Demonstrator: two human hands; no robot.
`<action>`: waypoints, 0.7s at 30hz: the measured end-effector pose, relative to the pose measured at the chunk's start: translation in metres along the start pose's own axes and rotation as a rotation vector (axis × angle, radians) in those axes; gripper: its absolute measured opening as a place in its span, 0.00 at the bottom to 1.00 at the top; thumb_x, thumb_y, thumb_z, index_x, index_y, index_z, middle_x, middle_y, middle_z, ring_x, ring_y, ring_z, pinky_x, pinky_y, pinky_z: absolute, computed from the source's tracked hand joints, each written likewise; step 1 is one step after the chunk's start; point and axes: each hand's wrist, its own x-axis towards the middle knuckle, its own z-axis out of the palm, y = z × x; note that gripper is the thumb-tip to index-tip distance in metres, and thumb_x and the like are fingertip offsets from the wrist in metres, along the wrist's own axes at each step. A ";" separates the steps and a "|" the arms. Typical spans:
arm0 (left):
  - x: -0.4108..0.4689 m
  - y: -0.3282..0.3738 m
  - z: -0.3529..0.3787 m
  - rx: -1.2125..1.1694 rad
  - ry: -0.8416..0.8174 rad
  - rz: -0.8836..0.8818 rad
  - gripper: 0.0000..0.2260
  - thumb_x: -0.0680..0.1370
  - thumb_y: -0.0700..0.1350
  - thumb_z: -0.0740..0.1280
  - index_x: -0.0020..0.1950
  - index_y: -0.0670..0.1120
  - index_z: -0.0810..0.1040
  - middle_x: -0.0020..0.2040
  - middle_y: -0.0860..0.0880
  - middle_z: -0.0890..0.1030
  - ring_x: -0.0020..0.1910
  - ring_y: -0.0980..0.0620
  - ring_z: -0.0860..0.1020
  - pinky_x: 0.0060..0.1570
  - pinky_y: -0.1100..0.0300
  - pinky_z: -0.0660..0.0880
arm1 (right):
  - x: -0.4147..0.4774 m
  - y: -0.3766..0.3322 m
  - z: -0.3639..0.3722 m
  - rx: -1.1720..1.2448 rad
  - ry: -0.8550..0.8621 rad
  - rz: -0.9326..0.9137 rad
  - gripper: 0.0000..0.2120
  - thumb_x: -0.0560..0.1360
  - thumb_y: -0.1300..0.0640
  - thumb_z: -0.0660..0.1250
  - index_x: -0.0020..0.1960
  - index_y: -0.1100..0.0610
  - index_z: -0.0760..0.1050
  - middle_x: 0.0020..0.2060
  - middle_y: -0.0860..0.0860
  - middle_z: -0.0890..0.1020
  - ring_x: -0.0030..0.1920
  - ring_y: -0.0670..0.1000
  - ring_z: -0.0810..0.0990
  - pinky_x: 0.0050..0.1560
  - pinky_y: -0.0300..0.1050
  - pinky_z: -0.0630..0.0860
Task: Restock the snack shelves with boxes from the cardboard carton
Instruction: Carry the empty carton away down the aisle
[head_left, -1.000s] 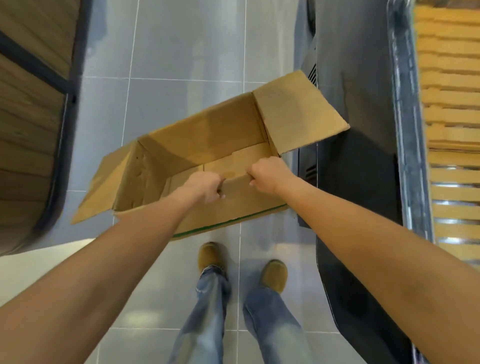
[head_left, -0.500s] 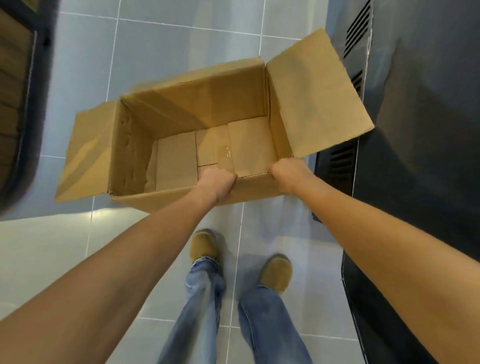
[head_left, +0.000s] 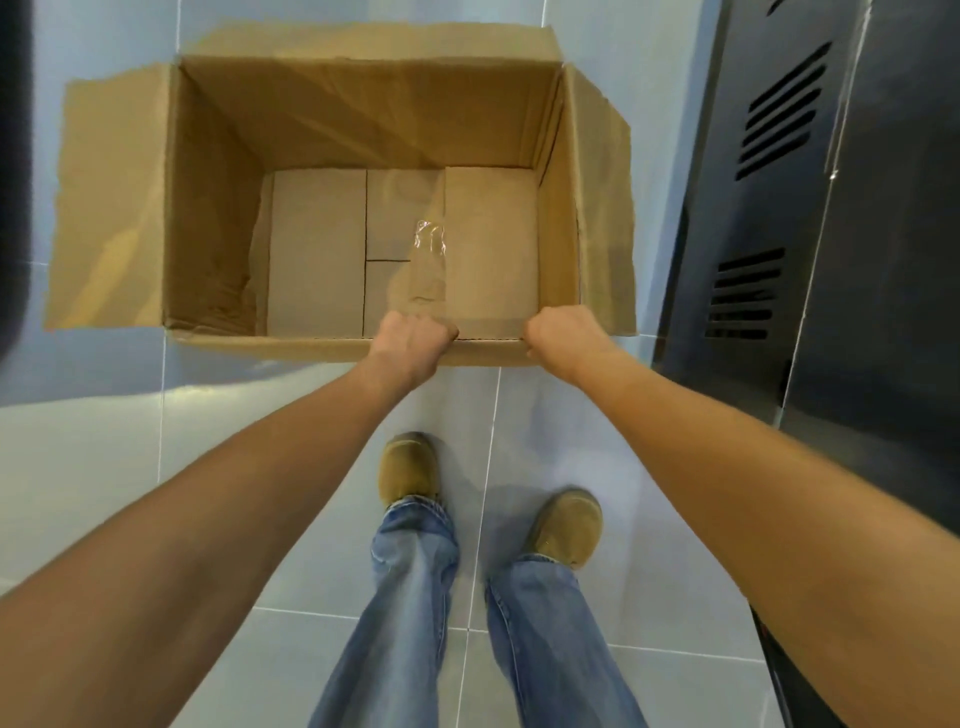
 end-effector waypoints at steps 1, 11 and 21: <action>0.002 -0.004 0.004 0.001 0.002 -0.012 0.16 0.78 0.36 0.58 0.63 0.51 0.72 0.55 0.47 0.80 0.55 0.45 0.79 0.42 0.57 0.65 | 0.004 -0.003 0.002 0.013 -0.005 -0.013 0.09 0.78 0.63 0.61 0.55 0.58 0.77 0.53 0.55 0.82 0.53 0.58 0.81 0.41 0.43 0.68; 0.014 -0.042 0.030 -0.197 0.043 -0.383 0.20 0.76 0.36 0.58 0.68 0.43 0.69 0.72 0.41 0.63 0.75 0.42 0.55 0.71 0.44 0.57 | 0.027 -0.034 -0.017 0.328 -0.065 -0.112 0.11 0.78 0.60 0.56 0.55 0.60 0.75 0.52 0.60 0.80 0.53 0.60 0.78 0.42 0.46 0.67; 0.028 0.014 0.022 -1.600 -0.074 -0.794 0.37 0.73 0.49 0.71 0.73 0.41 0.52 0.70 0.44 0.66 0.67 0.43 0.68 0.67 0.51 0.68 | 0.034 0.014 -0.011 -0.107 -0.046 0.005 0.16 0.77 0.58 0.60 0.64 0.57 0.71 0.63 0.54 0.74 0.68 0.56 0.66 0.74 0.51 0.51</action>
